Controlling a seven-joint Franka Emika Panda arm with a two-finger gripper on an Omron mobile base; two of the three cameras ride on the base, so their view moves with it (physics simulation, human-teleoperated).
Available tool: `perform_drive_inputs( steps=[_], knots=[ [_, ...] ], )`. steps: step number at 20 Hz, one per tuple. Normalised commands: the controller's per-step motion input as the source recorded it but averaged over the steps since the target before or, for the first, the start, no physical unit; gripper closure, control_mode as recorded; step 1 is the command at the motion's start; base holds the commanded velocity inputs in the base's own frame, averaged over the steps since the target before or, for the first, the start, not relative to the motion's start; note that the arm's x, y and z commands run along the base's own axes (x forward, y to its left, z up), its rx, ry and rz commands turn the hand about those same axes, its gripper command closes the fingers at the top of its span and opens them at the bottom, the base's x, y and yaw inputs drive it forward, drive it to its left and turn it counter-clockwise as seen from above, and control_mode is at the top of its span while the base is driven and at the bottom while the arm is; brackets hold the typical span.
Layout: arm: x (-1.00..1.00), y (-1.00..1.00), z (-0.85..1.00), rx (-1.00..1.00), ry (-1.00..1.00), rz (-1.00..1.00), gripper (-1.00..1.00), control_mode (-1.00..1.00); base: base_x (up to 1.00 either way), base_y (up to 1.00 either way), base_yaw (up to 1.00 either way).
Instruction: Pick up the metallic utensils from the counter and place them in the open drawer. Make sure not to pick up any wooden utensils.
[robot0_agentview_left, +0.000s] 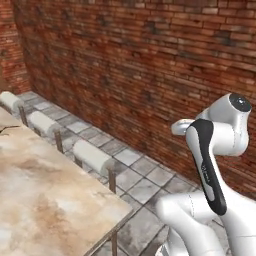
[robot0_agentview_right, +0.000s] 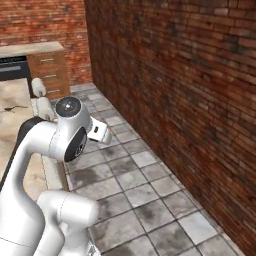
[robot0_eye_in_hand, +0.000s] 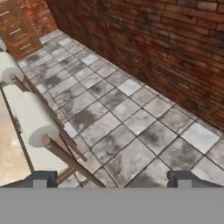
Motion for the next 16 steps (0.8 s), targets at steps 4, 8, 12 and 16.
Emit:
perform_drive_inputs(
  steps=[4, 8, 12, 16],
  knots=[
    [0.00, 0.00, 0.00, 0.00, 0.00, 0.00, -1.00, 1.00, 0.54, -1.00, 0.57],
    [0.00, 0.00, 0.00, 0.00, 0.00, 0.00, -1.00, 1.00, 0.53, -1.00, 0.55],
    [0.00, 0.00, 0.00, 0.00, 0.00, 0.00, -1.00, 1.00, 0.54, -1.00, 0.56],
    [0.00, 0.00, 0.00, 0.00, 0.00, 0.00, -1.00, 1.00, 0.68, -0.89, 0.61]
  ],
)
